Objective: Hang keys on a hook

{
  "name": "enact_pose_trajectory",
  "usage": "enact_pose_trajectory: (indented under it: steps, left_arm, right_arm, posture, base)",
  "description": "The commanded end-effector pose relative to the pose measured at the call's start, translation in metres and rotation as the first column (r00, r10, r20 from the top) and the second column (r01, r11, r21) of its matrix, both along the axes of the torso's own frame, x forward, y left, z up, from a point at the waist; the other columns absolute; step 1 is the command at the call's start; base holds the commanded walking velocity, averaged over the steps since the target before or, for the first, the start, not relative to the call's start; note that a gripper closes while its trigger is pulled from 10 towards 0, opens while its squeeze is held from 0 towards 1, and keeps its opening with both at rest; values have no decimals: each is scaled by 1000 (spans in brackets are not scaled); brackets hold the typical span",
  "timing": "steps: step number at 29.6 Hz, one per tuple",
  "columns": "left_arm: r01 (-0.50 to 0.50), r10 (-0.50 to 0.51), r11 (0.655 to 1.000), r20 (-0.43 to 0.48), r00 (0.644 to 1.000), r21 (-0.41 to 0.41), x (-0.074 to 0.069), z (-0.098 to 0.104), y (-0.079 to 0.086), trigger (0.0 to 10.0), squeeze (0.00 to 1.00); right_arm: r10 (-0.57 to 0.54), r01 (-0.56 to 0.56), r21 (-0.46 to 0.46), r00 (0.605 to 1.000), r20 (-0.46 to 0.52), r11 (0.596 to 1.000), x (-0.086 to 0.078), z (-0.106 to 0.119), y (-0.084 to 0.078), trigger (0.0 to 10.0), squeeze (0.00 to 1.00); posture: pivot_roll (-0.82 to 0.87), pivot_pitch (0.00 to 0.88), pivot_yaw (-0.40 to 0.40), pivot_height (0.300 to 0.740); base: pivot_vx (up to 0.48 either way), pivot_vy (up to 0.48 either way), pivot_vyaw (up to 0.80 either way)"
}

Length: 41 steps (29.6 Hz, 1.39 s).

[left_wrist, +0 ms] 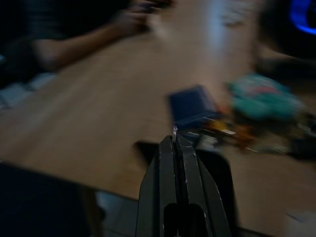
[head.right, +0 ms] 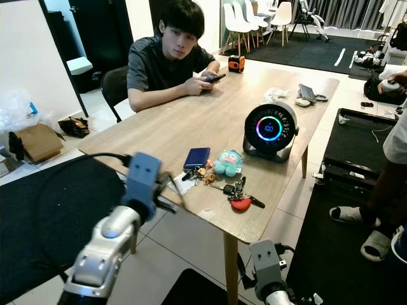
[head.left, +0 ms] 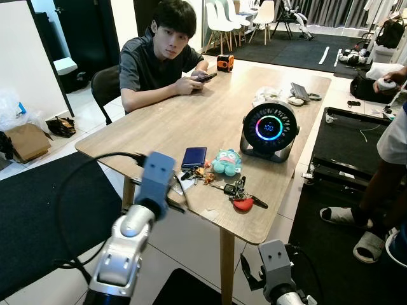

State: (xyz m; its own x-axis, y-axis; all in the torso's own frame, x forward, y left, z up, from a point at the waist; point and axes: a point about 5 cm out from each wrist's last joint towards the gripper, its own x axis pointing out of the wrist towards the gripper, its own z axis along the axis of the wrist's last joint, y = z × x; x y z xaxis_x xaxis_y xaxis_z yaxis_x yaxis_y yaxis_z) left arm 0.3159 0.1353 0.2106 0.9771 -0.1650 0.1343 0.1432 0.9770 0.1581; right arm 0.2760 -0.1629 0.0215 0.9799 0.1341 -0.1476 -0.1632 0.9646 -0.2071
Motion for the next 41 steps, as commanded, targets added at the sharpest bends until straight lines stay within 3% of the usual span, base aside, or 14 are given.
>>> enact_pose_trajectory:
  steps: [1,3,6,10,14,16,18,21,26,32,39,41]
  left_arm:
    - [-75,75,997,-20,997,2,-5,-4,22,10000,0]
    - [-89,90,996,-27,996,5,-7,-7,27,10000,0]
    - [-168,168,986,-66,984,5,-18,-18,53,10000,0]
    - [-245,245,969,-101,964,19,-27,-33,70,10000,0]
    - [-293,294,956,-124,948,27,-33,-47,78,10000,0]
    - [-348,354,935,-178,918,65,-42,-69,83,10000,0]
    - [-348,354,935,-178,918,65,-42,-69,83,10000,0]
    - [-381,383,923,-228,895,56,-52,-86,83,10000,0]
    - [-378,370,926,-244,896,17,-58,-91,76,10000,0]
    - [-320,316,947,-161,935,1,-54,-82,61,10000,0]
    - [-261,257,965,-109,960,-22,-53,-74,49,10000,0]
    - [-222,221,975,-94,971,7,-57,-75,44,10000,0]
  right_arm:
    - [3,-3,0,999,-35,1000,-4,-6,0,10000,0]
    - [4,-4,0,999,-34,1000,-5,-6,-1,10000,0]
    - [6,-6,-2,999,-35,1000,-6,-7,-2,10000,0]
    - [9,-9,-3,999,-36,1000,-6,-7,-2,10000,0]
    - [15,-15,-2,999,-35,1000,-6,-6,-1,10000,0]
    - [22,-22,1,999,-28,1000,-4,-4,1,10000,0]
    - [22,-22,1,999,-28,1000,-4,-4,1,10000,0]
    - [27,-27,10,1000,-12,1000,-2,0,1,10000,0]
    - [37,-37,23,999,10,999,1,5,4,10000,0]
    - [47,-53,65,996,82,997,8,20,14,10000,0]
    - [45,-57,80,988,146,995,9,34,16,10000,0]
    - [30,-46,93,985,170,995,7,41,12,10000,0]
  posture:
    - [58,148,32,740]
    - [58,148,32,740]
    - [63,148,26,740]
    - [66,146,21,740]
    - [69,143,18,740]
    - [64,137,12,740]
    - [64,137,12,740]
    - [62,130,3,740]
    - [66,122,-8,740]
    - [69,107,-19,740]
    - [65,93,-26,740]
    - [56,86,-23,740]
  base:
    - [0,0,0]
    - [0,0,0]
    - [0,0,0]
    - [0,0,0]
    - [0,0,0]
    - [0,0,0]
    - [0,0,0]
    - [0,0,0]
    - [0,0,0]
    - [0,0,0]
    - [0,0,0]
    - [0,0,0]
